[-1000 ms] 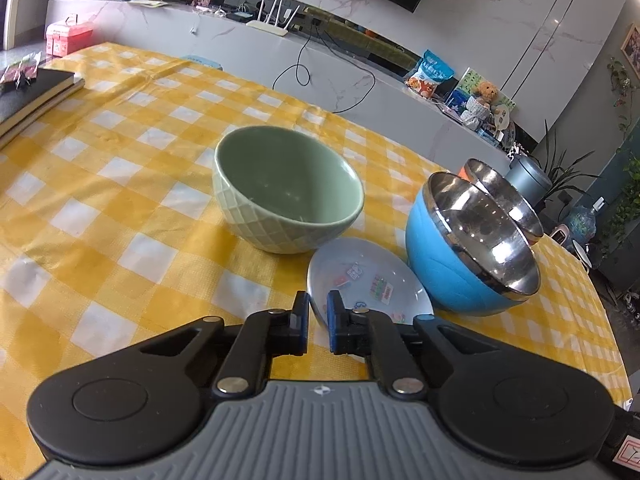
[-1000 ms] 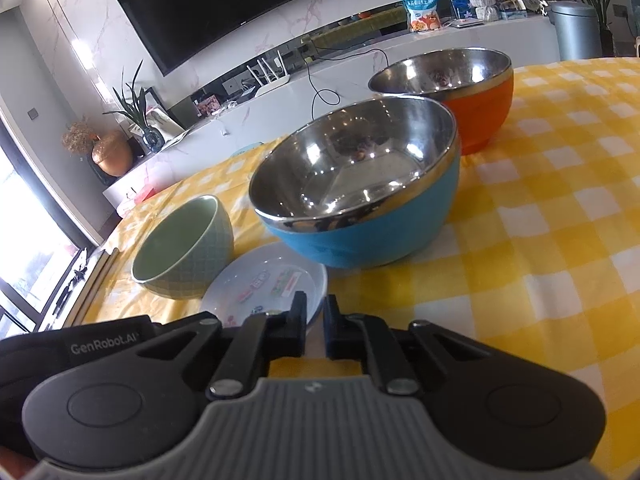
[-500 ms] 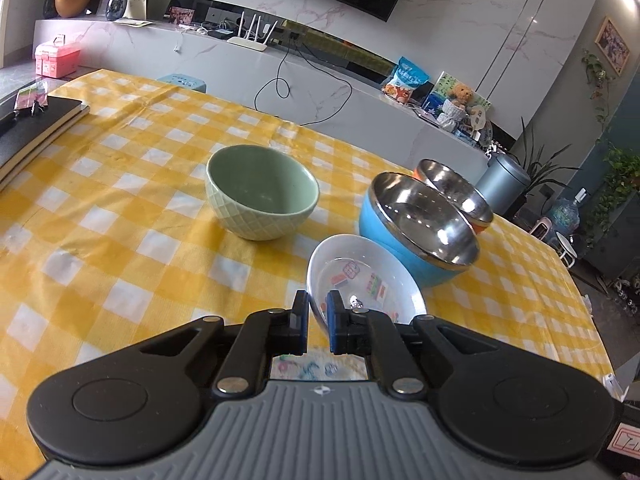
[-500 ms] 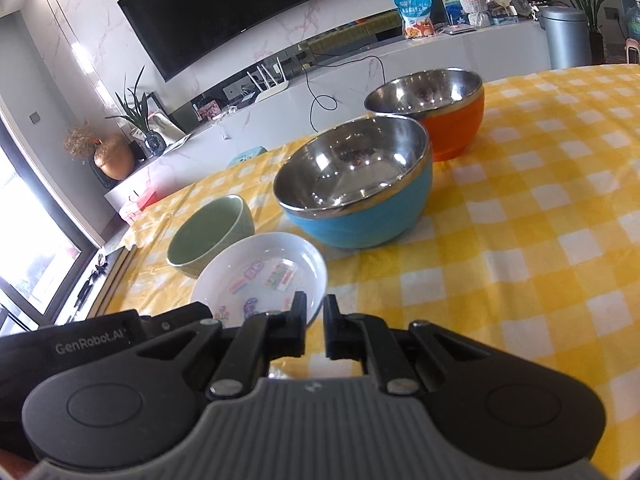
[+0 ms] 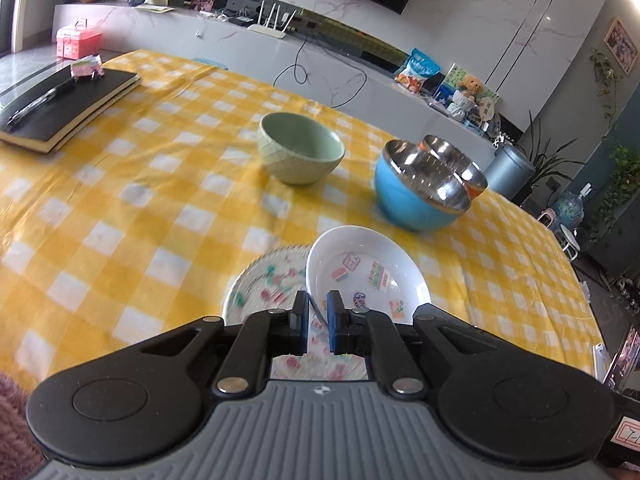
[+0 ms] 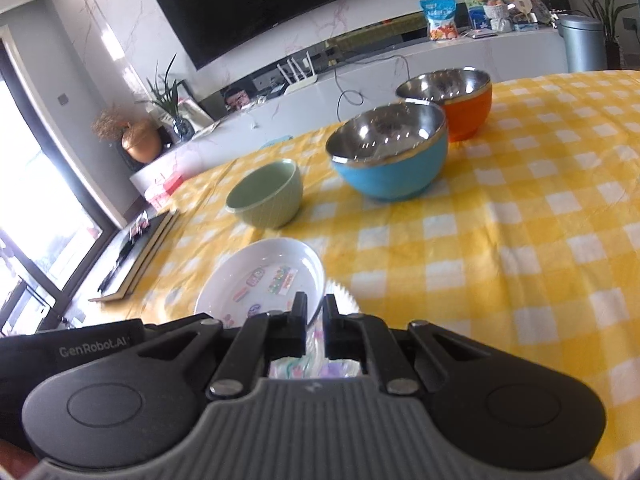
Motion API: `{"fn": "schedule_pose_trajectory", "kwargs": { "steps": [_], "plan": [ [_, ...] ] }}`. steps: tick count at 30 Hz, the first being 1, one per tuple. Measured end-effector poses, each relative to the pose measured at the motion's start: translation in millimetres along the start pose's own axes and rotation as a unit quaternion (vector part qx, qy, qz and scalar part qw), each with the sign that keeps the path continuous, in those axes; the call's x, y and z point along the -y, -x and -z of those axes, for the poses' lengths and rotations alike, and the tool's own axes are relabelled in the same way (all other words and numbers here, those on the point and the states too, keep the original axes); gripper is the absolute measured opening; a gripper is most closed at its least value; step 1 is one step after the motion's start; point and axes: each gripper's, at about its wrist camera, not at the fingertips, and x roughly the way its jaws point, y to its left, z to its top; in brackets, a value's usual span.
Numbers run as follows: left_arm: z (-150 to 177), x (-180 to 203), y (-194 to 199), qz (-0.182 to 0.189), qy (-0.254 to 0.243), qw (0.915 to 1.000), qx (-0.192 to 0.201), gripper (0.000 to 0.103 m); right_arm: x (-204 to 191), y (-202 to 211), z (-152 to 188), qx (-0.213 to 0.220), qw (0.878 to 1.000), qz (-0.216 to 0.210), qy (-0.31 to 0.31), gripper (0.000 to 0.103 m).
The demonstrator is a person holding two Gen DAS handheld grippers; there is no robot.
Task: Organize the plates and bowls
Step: 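Carry the sticker plate with the right gripper and lower it onto the glass plate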
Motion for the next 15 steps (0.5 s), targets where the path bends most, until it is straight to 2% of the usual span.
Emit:
{"fn": "schedule_pose_trajectory", "kwargs": {
  "steps": [7,15],
  "plan": [
    [10.4,-9.0,2.5,-0.018,0.005,0.9998,-0.007,0.01,-4.7,-2.0,14.3,-0.025,1.0,0.0,-0.004,0.005],
    [14.7,-17.2,-4.4,-0.023,0.012,0.9996,-0.012,0.01,-7.8,-9.6,17.9,-0.037,0.999,0.003,-0.005,0.005]
  ]
}}
